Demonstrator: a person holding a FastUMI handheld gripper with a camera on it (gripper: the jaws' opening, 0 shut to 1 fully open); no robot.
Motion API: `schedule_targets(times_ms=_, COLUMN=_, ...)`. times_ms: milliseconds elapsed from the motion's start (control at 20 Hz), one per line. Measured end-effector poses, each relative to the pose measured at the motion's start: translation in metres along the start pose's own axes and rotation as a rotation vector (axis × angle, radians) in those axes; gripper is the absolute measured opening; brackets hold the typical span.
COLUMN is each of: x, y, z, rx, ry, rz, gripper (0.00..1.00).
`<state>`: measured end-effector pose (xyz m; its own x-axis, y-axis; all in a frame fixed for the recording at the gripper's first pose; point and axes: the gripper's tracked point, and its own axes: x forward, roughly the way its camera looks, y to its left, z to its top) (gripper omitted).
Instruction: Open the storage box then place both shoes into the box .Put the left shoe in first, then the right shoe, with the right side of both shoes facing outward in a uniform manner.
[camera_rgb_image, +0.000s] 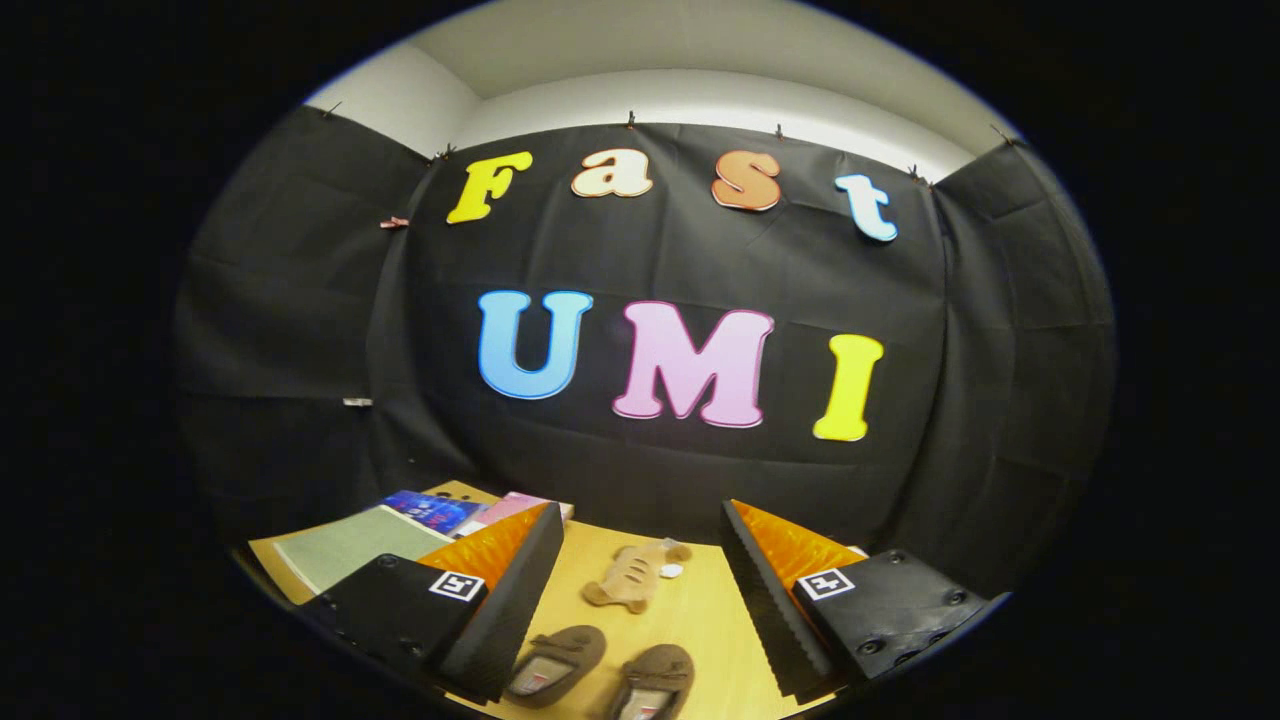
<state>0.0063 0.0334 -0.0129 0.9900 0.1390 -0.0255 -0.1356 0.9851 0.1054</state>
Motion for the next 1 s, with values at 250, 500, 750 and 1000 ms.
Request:
schedule_targets(times_ms=250, x=0.005, y=0.052, z=-0.032, rx=0.202, ry=0.122, rz=0.23, gripper=0.98)
schedule_targets(times_ms=500, x=0.005, y=0.106, z=-0.067, rx=0.473, ry=0.266, rz=0.476, gripper=0.98)
schedule_targets(times_ms=750, x=0.01, y=0.145, z=-0.111, rx=0.792, ry=0.471, rz=0.66, gripper=0.98)
schedule_targets(times_ms=1000, x=0.023, y=0.166, z=-0.158, rx=0.964, ry=0.621, rz=0.736, gripper=0.97)
